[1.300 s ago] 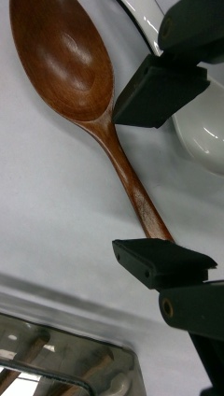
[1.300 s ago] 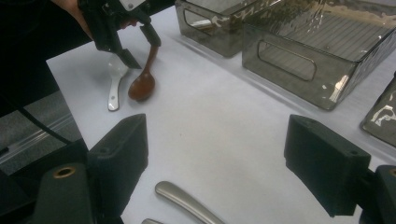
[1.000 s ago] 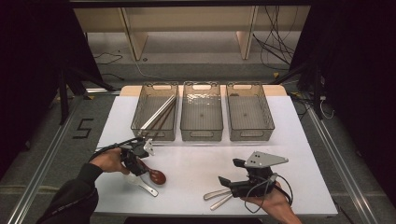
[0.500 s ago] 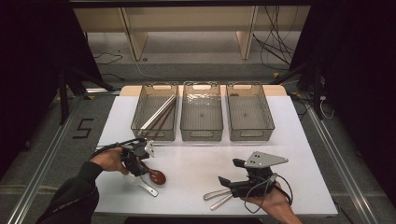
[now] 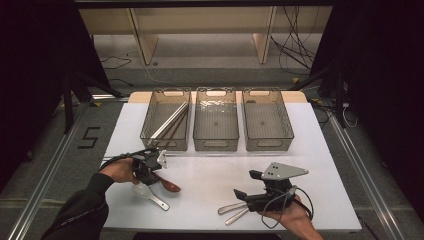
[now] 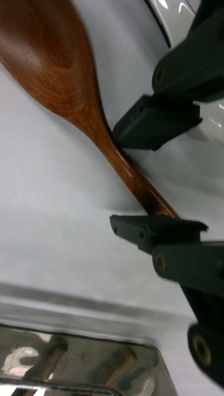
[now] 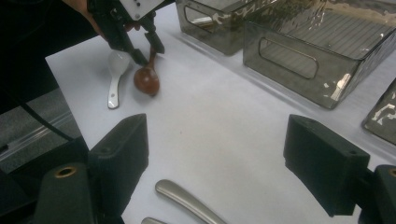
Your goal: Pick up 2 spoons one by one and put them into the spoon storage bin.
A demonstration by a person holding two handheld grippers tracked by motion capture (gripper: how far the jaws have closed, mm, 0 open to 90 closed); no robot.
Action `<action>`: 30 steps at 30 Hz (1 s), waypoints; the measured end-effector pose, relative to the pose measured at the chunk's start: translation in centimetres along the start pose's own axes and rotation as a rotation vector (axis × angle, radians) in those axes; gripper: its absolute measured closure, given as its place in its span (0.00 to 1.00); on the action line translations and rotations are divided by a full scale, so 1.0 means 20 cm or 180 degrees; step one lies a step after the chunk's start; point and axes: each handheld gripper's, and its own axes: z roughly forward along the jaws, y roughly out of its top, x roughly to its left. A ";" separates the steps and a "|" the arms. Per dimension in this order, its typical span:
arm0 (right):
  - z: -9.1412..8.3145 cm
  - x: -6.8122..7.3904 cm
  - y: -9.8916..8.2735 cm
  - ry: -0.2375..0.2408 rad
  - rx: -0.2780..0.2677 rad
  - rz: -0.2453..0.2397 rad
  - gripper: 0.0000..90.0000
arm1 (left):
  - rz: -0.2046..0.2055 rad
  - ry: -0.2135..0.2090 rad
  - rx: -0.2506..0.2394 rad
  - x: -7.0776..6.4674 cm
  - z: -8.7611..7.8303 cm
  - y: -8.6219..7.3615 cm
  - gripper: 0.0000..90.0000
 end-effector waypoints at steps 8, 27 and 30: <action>0.00 0.00 0.00 -0.0002 0.0006 0.0015 0.26 | 0.0036 0.0044 -0.0049 0.01 0.01 0.00 0.84; 0.00 0.00 0.00 -0.0002 0.0017 0.0019 0.26 | -0.0064 0.0178 -0.0276 0.03 -0.03 -0.01 0.93; 0.00 0.00 0.00 0.0003 0.0025 0.0008 0.26 | -0.0104 0.0241 -0.0332 0.04 -0.05 -0.02 0.93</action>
